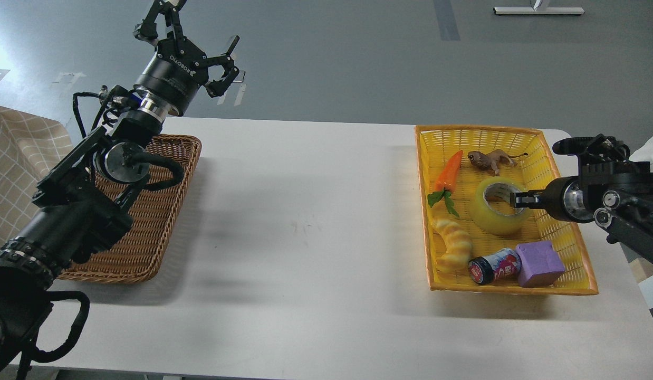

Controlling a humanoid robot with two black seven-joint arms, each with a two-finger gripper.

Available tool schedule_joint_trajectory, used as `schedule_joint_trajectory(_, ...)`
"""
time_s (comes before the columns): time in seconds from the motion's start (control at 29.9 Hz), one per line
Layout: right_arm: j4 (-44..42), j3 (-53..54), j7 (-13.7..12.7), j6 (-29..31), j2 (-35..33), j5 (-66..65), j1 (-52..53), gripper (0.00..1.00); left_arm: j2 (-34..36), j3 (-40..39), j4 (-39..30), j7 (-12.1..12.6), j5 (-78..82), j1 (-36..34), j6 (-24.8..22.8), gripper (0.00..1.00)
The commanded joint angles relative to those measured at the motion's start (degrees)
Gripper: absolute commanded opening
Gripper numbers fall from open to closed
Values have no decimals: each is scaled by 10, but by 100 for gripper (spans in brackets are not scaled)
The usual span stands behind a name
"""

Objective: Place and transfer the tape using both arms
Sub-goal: 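Lower the right gripper into the tape roll's hole and grip it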

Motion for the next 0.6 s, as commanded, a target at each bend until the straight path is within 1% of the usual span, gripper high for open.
schedule_joint_trajectory(0.0,-7,0,0,0,5,1,0,43,1,1,1,0,0,0,0,98)
schedule_joint_trajectory(0.07,-8,0,0,0,8,2,0,42,1,1,1,0,0,0,0,98)
schedule_joint_trajectory(0.13,-8,0,0,0,11,3,-1,38,1,1,1,0,0,1,0,98)
schedule_joint_trajectory(0.27,-9,-1,0,0,12,4,-1,38,1,1,1,0,0,1,0,98)
schedule_joint_trajectory(0.33,-10,0,0,0,12,4,-1,29,1,1,1,0,0,1,0,98)
schedule_joint_trajectory(0.43,-16,1,0,0,14,4,0,26,1,1,1,0,0,1,0,98)
schedule_joint_trajectory(0.47,-16,1,0,0,14,4,0,23,1,1,1,0,0,1,0,98)
schedule_joint_trajectory(0.5,-16,1,0,0,13,5,1,16,1,1,1,0,0,1,0,98)
schedule_joint_trajectory(0.57,-15,1,0,0,13,4,1,13,1,1,1,0,0,1,0,98)
